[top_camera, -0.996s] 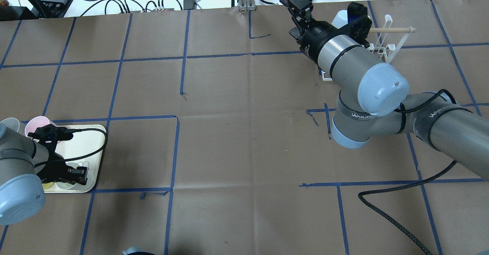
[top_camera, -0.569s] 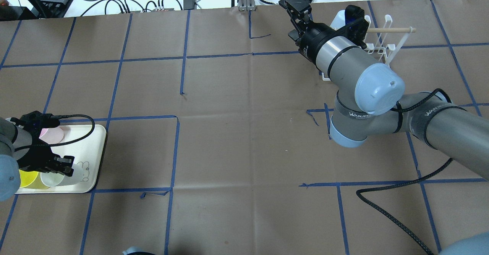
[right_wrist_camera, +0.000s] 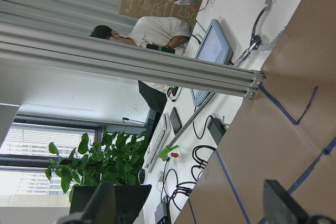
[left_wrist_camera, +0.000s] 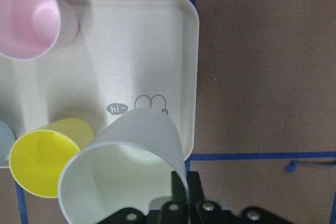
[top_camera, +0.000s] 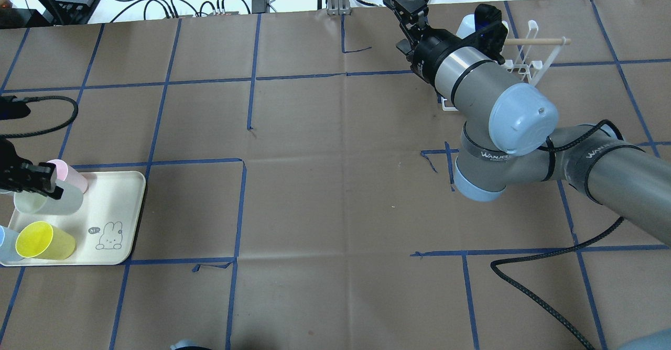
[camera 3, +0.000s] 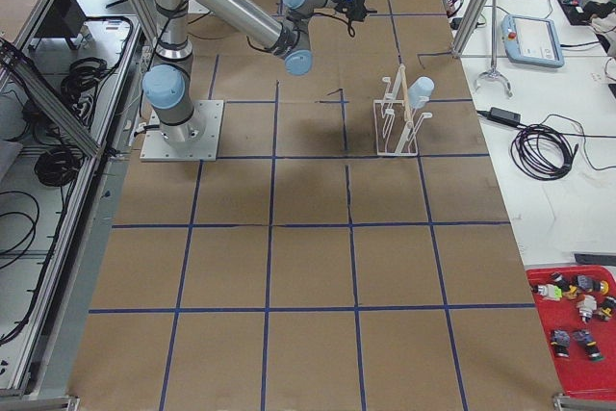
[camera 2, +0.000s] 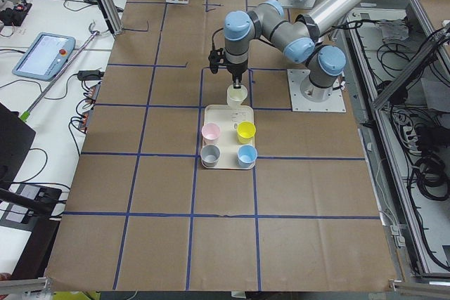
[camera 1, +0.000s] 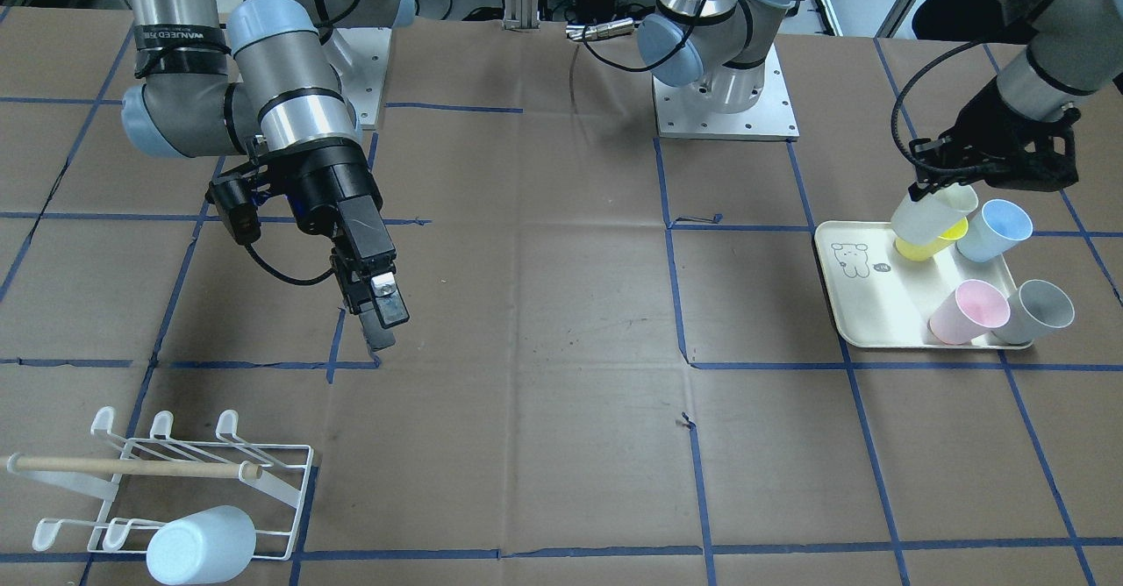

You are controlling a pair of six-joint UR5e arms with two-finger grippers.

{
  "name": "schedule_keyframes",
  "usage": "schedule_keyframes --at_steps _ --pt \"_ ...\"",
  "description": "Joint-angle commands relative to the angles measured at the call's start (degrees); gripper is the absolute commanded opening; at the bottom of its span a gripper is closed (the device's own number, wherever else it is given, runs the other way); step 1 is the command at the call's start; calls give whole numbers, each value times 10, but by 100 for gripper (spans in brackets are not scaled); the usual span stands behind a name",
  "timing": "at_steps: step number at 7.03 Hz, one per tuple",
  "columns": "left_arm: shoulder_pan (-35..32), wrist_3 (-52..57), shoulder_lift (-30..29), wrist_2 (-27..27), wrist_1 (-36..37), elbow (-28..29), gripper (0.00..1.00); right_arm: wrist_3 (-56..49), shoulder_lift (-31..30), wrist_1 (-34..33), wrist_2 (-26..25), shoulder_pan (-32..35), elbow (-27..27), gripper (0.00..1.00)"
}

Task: Transfer IKEA cup to right arm and place on rack

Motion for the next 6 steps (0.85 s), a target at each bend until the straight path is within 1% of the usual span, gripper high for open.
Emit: schedule_keyframes --at_steps 1,2,3,4,5,6 --pt "-59 4 -79 -64 -48 162 0 -2 -1 0 0 0 0 100" --pt "-80 6 -99 -139 -49 205 0 1 -1 -1 -2 0 -1 100" --pt "-86 16 -96 -240 -37 210 0 2 -1 0 -1 0 -3 100" --pt "-89 27 -89 -310 -26 210 0 5 -1 0 -1 -2 -3 100" --pt "-107 62 -85 -372 -1 204 0 4 0 0 -1 -2 -2 100" --pt "-131 85 -83 -416 29 195 0 4 2 0 -1 -2 -1 100"
